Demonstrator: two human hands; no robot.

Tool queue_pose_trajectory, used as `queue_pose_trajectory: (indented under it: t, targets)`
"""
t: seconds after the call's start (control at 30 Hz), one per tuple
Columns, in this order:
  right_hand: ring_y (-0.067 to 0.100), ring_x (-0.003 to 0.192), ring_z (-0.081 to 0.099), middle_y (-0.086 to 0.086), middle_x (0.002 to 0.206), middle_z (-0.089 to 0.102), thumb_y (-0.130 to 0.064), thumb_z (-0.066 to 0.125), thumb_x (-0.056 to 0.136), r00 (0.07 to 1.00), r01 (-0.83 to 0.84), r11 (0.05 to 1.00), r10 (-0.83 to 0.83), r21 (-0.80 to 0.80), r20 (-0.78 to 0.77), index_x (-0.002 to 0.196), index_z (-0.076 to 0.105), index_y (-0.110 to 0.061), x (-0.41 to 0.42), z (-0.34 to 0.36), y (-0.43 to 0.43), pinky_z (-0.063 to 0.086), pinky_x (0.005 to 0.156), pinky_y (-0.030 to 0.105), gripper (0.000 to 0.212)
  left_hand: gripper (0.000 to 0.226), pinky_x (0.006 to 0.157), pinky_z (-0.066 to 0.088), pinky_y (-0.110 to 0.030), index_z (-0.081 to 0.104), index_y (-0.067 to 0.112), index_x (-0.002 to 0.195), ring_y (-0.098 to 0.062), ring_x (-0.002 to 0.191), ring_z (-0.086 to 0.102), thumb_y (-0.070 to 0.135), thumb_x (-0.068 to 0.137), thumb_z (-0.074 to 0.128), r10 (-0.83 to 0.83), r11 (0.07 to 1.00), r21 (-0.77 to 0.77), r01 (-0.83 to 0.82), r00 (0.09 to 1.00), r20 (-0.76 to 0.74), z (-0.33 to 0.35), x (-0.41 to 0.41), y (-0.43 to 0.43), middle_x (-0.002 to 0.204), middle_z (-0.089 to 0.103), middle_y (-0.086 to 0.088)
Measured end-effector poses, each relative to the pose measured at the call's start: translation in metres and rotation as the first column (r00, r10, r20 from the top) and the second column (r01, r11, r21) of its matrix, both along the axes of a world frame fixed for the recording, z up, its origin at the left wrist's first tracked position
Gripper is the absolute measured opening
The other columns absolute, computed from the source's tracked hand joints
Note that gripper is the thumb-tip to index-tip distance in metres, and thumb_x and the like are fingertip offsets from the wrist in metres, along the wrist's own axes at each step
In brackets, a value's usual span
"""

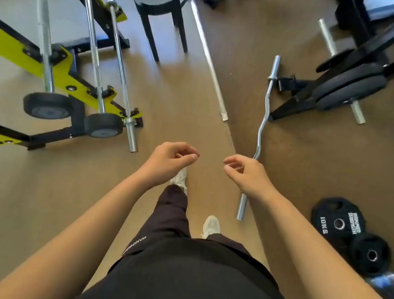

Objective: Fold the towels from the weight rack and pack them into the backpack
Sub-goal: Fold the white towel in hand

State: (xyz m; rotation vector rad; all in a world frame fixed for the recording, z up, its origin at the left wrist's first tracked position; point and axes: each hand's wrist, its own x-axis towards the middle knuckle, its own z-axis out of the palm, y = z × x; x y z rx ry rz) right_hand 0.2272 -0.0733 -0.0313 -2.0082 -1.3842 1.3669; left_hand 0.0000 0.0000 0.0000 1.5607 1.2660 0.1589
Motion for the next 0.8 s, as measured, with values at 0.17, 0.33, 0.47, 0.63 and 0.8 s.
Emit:
queue_pose_trajectory:
  t: [0.17, 0.33, 0.47, 0.63, 0.8]
  targets:
    - [0.005, 0.094, 0.063, -0.006, 0.104, 0.069, -0.029, 0.061, 0.098, 0.998, 0.023, 0.999, -0.021, -0.033, 0.052, 0.118, 0.068, -0.021, 0.008, 0.010, 0.093, 0.046, 0.072, 0.016, 0.023, 0.016, 0.092, 0.056, -0.037, 0.077, 0.023, 0.107, -0.013, 0.099, 0.070, 0.029, 0.099, 0.065, 0.011, 0.999, -0.034, -0.009, 0.999, 0.050, -0.009, 0.003, 0.108, 0.101, 0.076, 0.006]
    - [-0.003, 0.085, 0.059, -0.006, 0.101, 0.069, -0.024, 0.061, 0.098, 0.993, 0.088, 0.996, -0.090, 0.021, 0.083, 0.117, 0.069, -0.018, 0.012, 0.036, 0.192, 0.042, 0.069, 0.007, 0.021, 0.015, 0.094, 0.056, -0.044, 0.078, 0.024, 0.104, -0.018, 0.100, 0.070, 0.028, 0.098, 0.065, -0.001, 1.000, 0.007, 0.000, 0.995, 0.095, -0.008, 0.014, 0.223, 0.100, 0.077, 0.003]
    - [-0.005, 0.083, 0.059, -0.010, 0.095, 0.067, -0.022, 0.063, 0.097, 0.984, 0.162, 0.985, -0.166, 0.060, 0.067, 0.115, 0.070, -0.017, 0.027, 0.043, 0.262, 0.041, 0.069, 0.004, 0.020, 0.016, 0.095, 0.056, -0.045, 0.078, 0.024, 0.105, -0.015, 0.100, 0.070, 0.030, 0.099, 0.065, -0.043, 0.999, 0.021, 0.041, 0.996, 0.084, -0.001, 0.035, 0.301, 0.100, 0.077, 0.006]
    - [0.010, 0.091, 0.062, -0.006, 0.097, 0.068, -0.025, 0.062, 0.097, 0.980, 0.161, 0.985, -0.166, 0.058, 0.105, 0.115, 0.069, -0.019, 0.068, 0.035, 0.335, 0.047, 0.083, 0.024, 0.020, 0.014, 0.093, 0.058, -0.048, 0.078, 0.023, 0.103, -0.017, 0.097, 0.071, 0.029, 0.098, 0.066, -0.069, 0.997, 0.027, 0.067, 0.993, 0.095, -0.004, 0.074, 0.373, 0.097, 0.077, 0.006]
    - [0.016, 0.098, 0.062, -0.007, 0.100, 0.068, -0.030, 0.060, 0.097, 0.983, 0.110, 0.993, -0.114, 0.035, 0.144, 0.117, 0.068, -0.022, 0.127, 0.021, 0.413, 0.051, 0.088, 0.034, 0.023, 0.015, 0.092, 0.059, -0.044, 0.076, 0.018, 0.107, -0.018, 0.097, 0.070, 0.023, 0.101, 0.063, -0.077, 0.997, 0.035, 0.075, 0.993, 0.085, 0.005, 0.130, 0.441, 0.100, 0.075, 0.001]
